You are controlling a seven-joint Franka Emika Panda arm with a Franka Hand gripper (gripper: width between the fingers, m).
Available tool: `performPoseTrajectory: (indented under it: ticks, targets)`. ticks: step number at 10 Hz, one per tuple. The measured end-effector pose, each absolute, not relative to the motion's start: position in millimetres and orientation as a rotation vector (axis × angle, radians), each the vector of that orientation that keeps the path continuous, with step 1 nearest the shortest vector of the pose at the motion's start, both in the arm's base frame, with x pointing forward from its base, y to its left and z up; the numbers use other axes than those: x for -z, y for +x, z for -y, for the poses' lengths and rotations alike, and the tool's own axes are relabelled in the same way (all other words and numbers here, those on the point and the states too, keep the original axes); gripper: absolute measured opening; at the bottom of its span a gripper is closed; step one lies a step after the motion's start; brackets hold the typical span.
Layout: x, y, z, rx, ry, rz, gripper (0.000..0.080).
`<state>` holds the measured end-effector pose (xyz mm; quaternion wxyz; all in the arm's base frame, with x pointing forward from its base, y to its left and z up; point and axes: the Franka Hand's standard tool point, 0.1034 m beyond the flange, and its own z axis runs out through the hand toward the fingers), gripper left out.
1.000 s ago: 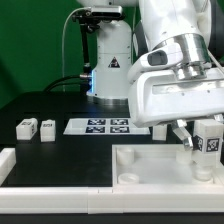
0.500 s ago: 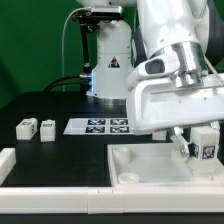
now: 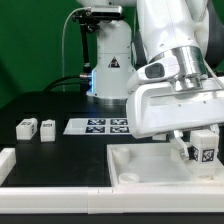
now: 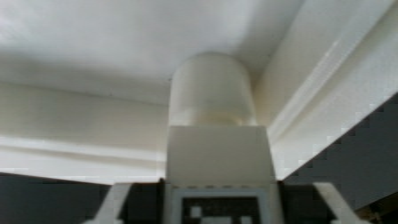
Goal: Assemble one leg
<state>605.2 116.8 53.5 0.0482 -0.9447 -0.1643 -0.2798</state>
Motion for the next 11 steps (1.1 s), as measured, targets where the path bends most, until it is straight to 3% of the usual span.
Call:
performPoseTrajectory:
  ticks: [1,2,3,9,11]
  targets:
    - [-53.0,604.9,-116.9,0.850,-2.881,0.501,0.0477]
    - [-52.9,604.8,-116.9,0.849,-2.881,0.501,0.0477]
    - [-52.8,604.8,-116.9,0.849,-2.881,0.501,0.0615]
    - [-53.7,604.9,-116.5,0.849,-2.882,0.496,0.0649]
    - [-73.9,606.5,-116.1,0.874,-2.885,0.473,0.0649]
